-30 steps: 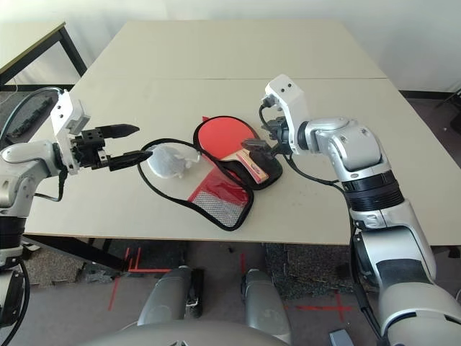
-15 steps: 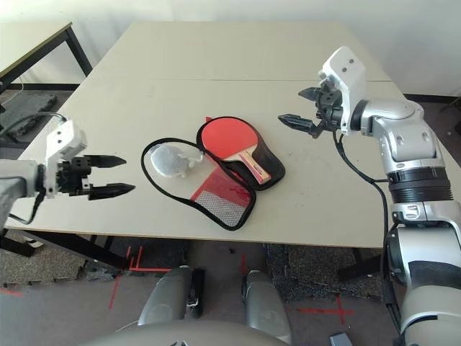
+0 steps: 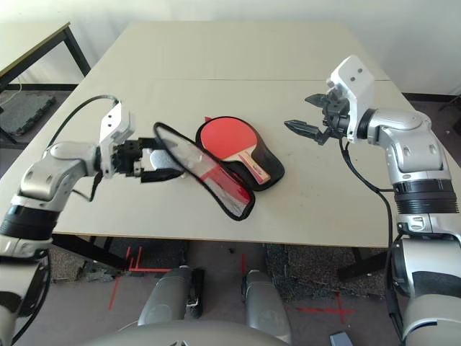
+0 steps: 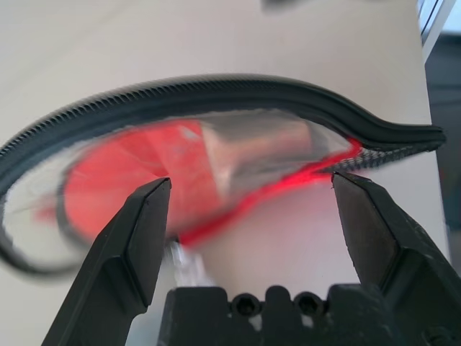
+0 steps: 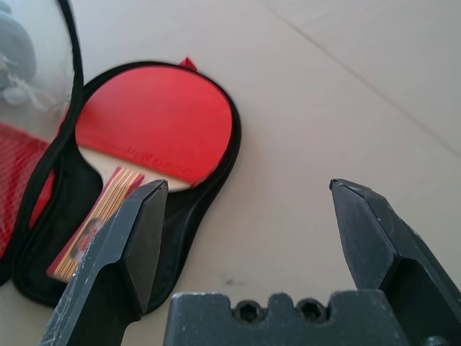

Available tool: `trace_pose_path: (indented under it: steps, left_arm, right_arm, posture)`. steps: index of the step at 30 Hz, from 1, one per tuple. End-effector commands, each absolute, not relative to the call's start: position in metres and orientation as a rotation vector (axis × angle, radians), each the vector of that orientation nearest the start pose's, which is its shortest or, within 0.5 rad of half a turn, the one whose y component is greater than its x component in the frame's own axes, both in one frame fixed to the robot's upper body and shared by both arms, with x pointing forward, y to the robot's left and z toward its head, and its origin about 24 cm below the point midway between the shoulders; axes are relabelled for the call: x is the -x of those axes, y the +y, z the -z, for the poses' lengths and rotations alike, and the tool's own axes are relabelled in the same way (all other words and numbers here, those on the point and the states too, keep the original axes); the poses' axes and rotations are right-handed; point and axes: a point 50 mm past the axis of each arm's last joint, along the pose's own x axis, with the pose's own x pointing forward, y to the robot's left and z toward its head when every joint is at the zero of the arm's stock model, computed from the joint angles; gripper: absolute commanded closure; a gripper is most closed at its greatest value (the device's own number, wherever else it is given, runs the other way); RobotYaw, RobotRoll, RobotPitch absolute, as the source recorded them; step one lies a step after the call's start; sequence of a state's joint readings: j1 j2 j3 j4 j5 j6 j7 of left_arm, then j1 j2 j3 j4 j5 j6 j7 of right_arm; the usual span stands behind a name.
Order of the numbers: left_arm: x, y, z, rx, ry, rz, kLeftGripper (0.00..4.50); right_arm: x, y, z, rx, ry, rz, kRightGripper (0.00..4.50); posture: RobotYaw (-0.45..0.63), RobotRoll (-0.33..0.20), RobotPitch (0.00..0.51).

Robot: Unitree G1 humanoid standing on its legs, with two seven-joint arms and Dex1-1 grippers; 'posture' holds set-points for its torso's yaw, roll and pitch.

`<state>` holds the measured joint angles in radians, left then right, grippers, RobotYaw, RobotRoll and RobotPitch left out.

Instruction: Store the ping-pong paddle in its case and zip it.

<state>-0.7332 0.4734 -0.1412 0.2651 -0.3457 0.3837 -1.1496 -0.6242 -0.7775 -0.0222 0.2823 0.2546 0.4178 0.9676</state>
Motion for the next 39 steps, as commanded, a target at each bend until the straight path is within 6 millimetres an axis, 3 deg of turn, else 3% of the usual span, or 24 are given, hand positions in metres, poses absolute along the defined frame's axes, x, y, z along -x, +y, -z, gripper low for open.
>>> trace_pose_path:
  steps: [1, 7, 13, 21, 27, 31, 39]
  left_arm:
    - [-0.35, 0.118, -0.164, -0.245, 0.076, 1.267, 0.0]
    - [-0.373, 0.08, -0.162, -0.236, 0.02, 1.226, 0.0]
    - [-0.38, 0.072, -0.158, -0.258, 0.022, 1.212, 0.0]
    - [-0.375, 0.103, -0.154, -0.262, 0.063, 1.231, 0.0]
    - [-0.35, 0.145, -0.151, -0.216, 0.114, 1.259, 0.0]
    - [-0.34, 0.163, -0.152, -0.218, 0.143, 1.228, 0.0]
    - [-0.328, 0.174, -0.151, -0.204, 0.164, 1.192, 0.0]
  right_arm:
    - [-0.321, -0.264, -0.187, 0.358, 0.21, -0.687, 0.03]
    - [-0.306, -0.273, -0.182, 0.331, 0.235, -0.65, 0.03]
    - [-0.296, -0.272, -0.165, 0.234, 0.287, -0.649, 0.03]
    - [-0.298, -0.26, -0.137, 0.067, 0.363, -0.685, 0.03]
    - [-0.309, -0.25, -0.121, -0.225, 0.396, -0.722, 0.03]
    - [-0.31, -0.245, -0.109, -0.274, 0.452, -0.733, 0.03]
    - [-0.314, -0.241, -0.092, -0.308, 0.502, -0.722, 0.03]
  posture:
    - [0.01, 0.0, 0.068]
    - [-0.06, 0.0, 0.071]
    - [-0.06, 0.0, 0.075]
    - [-0.01, 0.0, 0.085]
    - [0.03, 0.0, 0.087]
    - [0.06, 0.0, 0.084]
    - [0.08, 0.0, 0.084]
